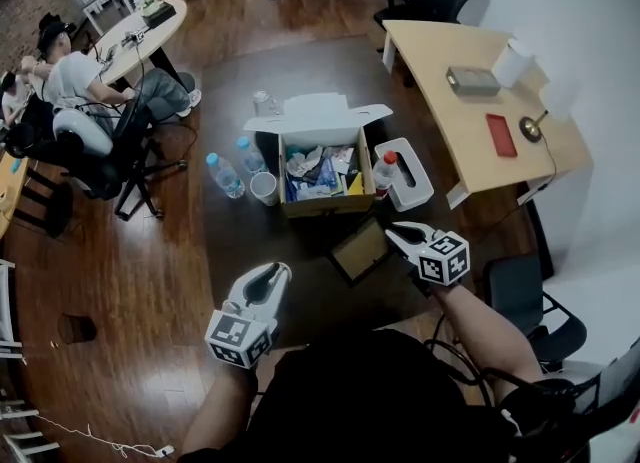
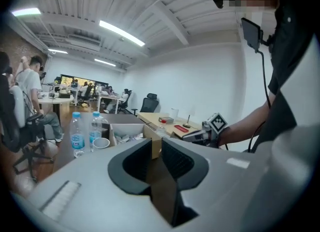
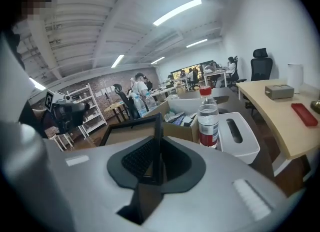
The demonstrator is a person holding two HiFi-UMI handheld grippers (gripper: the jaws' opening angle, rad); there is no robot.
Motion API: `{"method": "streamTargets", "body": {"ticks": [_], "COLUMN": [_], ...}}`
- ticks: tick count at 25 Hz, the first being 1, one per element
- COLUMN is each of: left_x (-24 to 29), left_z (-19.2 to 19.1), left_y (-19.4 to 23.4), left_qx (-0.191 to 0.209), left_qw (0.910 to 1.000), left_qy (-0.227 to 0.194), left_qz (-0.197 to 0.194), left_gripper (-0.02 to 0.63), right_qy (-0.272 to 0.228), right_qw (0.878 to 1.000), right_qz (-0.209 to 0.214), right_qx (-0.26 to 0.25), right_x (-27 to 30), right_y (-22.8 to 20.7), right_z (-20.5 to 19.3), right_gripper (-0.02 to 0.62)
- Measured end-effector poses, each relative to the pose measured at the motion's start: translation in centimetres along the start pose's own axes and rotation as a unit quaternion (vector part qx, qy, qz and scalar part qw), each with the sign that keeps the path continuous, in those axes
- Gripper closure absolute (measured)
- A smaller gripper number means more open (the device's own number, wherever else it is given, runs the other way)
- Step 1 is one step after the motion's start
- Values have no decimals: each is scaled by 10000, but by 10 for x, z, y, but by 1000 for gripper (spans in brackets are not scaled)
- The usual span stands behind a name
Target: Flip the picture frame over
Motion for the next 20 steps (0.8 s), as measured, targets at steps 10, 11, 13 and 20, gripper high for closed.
{"method": "streamTargets", "body": {"ticks": [10,11,13,20], "left_x": [36,36,37,32], "left_z": [-5,-3,1,5], "left_y": [-38,-41,-45,-54], "left_qx": [-259,-277,-302,-291], "left_qw": [9932,9923,9907,9875], "left_qy": [317,303,283,309], "left_qz": [-1086,-1169,-1294,-1519], "left_gripper": [437,434,432,425], "right_qy": [-919,-961,-1028,-1142], "right_qw": [9953,9948,9939,9917], "right_qz": [221,240,280,450], "right_qx": [-200,-232,-269,-377], "right_x": [-33,-34,-34,-30], "right_y": [36,40,44,61], "right_z": [62,65,70,73], "right_gripper": [543,543,543,543]}}
Point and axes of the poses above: the fingertips, and each gripper's own axes: x forward along the fingers, y to its left, z out of its top, the point moved 4 cm from there along -x, backward along the fingers, and after that the axes turned 2 degrees about z, right-handed, at the moved point
